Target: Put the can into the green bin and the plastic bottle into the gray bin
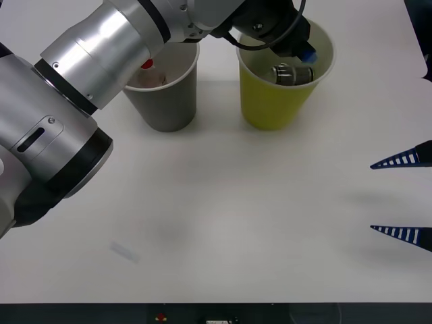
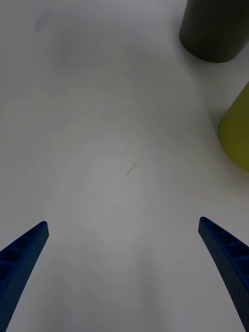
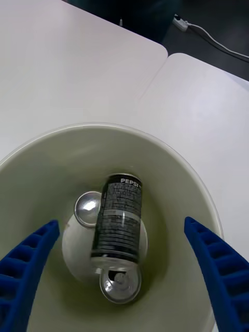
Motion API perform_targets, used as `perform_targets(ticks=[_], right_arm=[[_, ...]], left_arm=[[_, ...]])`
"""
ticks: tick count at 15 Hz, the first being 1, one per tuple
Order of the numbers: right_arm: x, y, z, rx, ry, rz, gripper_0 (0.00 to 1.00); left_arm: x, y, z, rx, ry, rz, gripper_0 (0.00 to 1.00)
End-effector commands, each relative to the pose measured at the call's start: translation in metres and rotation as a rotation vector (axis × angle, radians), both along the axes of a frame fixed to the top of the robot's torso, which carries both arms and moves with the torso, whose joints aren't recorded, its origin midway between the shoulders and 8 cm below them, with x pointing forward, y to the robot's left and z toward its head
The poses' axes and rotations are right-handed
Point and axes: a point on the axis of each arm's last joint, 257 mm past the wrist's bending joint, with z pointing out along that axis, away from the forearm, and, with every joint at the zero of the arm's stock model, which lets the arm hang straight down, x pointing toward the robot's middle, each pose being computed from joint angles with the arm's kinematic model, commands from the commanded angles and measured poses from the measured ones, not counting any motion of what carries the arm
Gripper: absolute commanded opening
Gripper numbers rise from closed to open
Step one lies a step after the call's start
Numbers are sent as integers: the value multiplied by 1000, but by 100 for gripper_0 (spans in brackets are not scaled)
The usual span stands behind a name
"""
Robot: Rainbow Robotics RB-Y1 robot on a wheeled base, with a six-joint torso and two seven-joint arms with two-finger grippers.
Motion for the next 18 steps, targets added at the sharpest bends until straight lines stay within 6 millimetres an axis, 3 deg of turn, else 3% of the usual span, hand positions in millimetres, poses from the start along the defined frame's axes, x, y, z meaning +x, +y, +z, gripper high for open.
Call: perform_targets(ticks=[1, 4, 11, 18], right_arm=[[0, 0, 0, 0, 0, 0, 100], [0, 0, 0, 0, 0, 0, 100], [0, 0, 0, 0, 0, 0, 100], [0, 0, 0, 0, 0, 0, 100]], left_arm=[[2, 2, 4, 2, -13, -11, 100], [2, 11, 12, 9, -16, -23, 100], [-17, 66, 56, 55, -14, -57, 100], [-49, 125, 67, -59, -65, -147, 100]])
